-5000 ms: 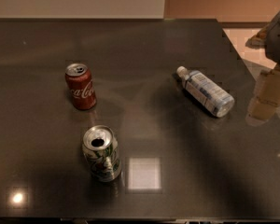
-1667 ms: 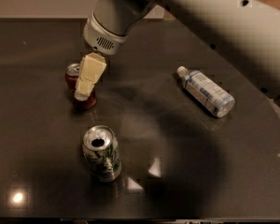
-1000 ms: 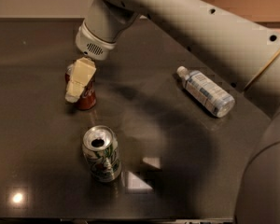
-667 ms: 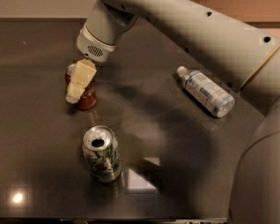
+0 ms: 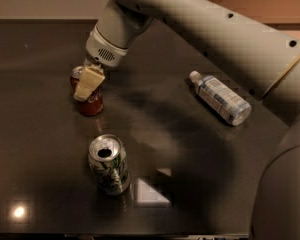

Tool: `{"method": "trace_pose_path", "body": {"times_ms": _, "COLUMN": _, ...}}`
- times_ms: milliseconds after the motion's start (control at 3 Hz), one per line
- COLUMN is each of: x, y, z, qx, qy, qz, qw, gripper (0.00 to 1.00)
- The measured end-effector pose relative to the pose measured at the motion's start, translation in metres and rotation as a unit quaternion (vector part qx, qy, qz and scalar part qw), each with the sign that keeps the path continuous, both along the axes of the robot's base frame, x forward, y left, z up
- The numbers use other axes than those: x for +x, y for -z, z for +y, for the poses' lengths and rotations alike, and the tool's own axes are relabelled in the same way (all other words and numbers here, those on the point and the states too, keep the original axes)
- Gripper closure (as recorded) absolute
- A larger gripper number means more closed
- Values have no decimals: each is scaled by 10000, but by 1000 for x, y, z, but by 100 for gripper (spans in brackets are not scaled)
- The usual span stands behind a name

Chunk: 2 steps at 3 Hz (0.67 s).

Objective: Pick coke can

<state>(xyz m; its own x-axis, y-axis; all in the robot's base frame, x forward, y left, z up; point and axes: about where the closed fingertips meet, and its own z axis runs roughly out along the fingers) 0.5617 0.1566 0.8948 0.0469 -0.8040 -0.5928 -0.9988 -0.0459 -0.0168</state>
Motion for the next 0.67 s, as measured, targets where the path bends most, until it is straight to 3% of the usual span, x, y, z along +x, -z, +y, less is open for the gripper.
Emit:
{"method": "trace_pose_path", "body": {"times_ms": 333, "x": -10, "y": -12, "z": -2, "qx": 126, "qy": -103, "qz": -31, "qw": 9999, "gripper": 64}}
{"method": "trace_pose_path", "body": {"times_ms": 667, "x": -20, "y": -35, "z": -18, "qx": 248, "qy": -181, "qz": -65, "qw": 9995, "gripper": 88}}
